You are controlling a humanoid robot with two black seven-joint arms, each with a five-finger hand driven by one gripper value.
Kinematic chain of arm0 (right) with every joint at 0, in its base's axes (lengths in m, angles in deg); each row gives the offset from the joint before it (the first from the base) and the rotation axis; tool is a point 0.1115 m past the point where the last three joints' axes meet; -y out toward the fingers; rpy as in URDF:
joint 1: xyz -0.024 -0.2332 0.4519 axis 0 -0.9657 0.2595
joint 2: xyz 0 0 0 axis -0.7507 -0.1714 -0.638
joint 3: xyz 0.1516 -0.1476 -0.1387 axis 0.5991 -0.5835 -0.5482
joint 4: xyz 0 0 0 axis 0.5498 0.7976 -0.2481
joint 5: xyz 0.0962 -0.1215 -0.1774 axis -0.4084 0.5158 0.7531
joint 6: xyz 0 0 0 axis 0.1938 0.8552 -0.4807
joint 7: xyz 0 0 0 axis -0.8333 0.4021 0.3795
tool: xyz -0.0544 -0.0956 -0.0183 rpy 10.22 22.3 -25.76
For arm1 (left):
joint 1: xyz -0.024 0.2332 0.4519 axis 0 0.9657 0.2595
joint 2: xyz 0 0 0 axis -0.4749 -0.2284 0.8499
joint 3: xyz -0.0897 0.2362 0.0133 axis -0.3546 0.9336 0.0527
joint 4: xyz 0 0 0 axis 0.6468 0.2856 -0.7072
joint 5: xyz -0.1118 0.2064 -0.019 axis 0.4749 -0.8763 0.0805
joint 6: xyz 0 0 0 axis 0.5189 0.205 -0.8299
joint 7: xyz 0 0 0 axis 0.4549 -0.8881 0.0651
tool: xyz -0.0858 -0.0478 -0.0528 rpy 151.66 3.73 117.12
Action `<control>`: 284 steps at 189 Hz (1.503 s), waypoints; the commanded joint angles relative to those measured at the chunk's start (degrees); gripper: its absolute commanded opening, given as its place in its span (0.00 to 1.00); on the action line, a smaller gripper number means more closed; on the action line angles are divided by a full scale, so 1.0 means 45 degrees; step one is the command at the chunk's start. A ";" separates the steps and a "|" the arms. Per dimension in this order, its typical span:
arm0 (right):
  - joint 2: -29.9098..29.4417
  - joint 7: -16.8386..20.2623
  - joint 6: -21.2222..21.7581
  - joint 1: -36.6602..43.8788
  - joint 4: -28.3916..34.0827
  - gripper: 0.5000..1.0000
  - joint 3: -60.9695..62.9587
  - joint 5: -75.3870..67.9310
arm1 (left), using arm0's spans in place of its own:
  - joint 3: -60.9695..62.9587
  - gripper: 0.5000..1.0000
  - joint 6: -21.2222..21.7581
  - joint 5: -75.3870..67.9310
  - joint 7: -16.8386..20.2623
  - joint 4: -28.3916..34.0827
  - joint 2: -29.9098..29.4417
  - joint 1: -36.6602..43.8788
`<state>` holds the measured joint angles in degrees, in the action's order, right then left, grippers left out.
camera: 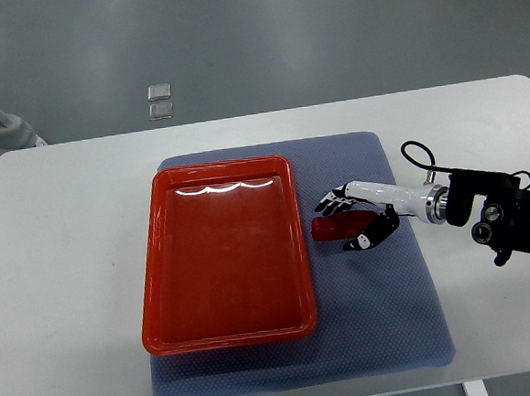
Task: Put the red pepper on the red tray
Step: 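Close the right hand's fingers around the red pepper, then lift the pepper with the right hand and carry it over the tray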
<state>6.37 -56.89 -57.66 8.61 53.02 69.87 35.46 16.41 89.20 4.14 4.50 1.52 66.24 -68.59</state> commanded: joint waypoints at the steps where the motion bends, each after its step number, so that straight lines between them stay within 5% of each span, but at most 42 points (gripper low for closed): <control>1: -0.0057 -0.0142 -0.0066 -0.0046 -0.0109 0.31 -0.0116 0.0304 | -0.0001 1.00 -0.0002 0.0001 0.0001 0.0014 0.0000 0.0000; 22: -0.0233 -0.0162 -0.0262 -0.0046 -0.0324 0.00 -0.0312 0.0636 | -0.0001 1.00 -0.0002 0.0001 0.0001 0.0033 0.0000 0.0000; 72: 0.0001 -0.0142 -0.0379 0.0169 -0.0422 0.00 -0.0390 0.0832 | -0.0001 1.00 -0.0002 0.0001 0.0001 0.0053 0.0000 0.0000; 112: 0.1153 -0.0142 0.0617 0.2453 0.0008 0.00 -0.0253 0.0442 | 0.0019 1.00 -0.0002 0.0001 0.0001 0.0053 0.0000 0.0000; 153: 0.0939 -0.0025 0.1672 0.4524 0.0164 0.00 -0.0409 -0.1160 | 0.0019 1.00 -0.0002 0.0001 0.0001 0.0053 0.0000 0.0000; 194: -0.1131 0.0014 0.1750 0.6047 -0.0246 0.00 -0.1659 -0.1902 | 0.0019 1.00 -0.0002 0.0021 0.0001 0.0073 0.0000 0.0000; 195: -0.2040 0.0014 0.1711 0.6434 -0.0903 0.00 -0.2201 -0.2154 | 0.0019 1.00 -0.0002 0.0021 0.0001 0.0073 0.0000 0.0000; 243: -0.6832 0.0014 0.1613 0.6419 -0.4248 0.00 -0.2909 -0.2352 | -0.0001 1.00 -0.0002 0.0021 0.0001 0.0073 0.0000 0.0000; 284: -0.6952 0.0014 0.1555 0.5286 -0.6125 0.00 -0.2929 -0.2234 | -0.0001 1.00 -0.0002 0.0021 0.0001 0.0073 0.0000 0.0039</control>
<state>-24.68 -56.83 -50.49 35.18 28.40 56.70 24.93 16.41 89.19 4.24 4.50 1.87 66.24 -68.53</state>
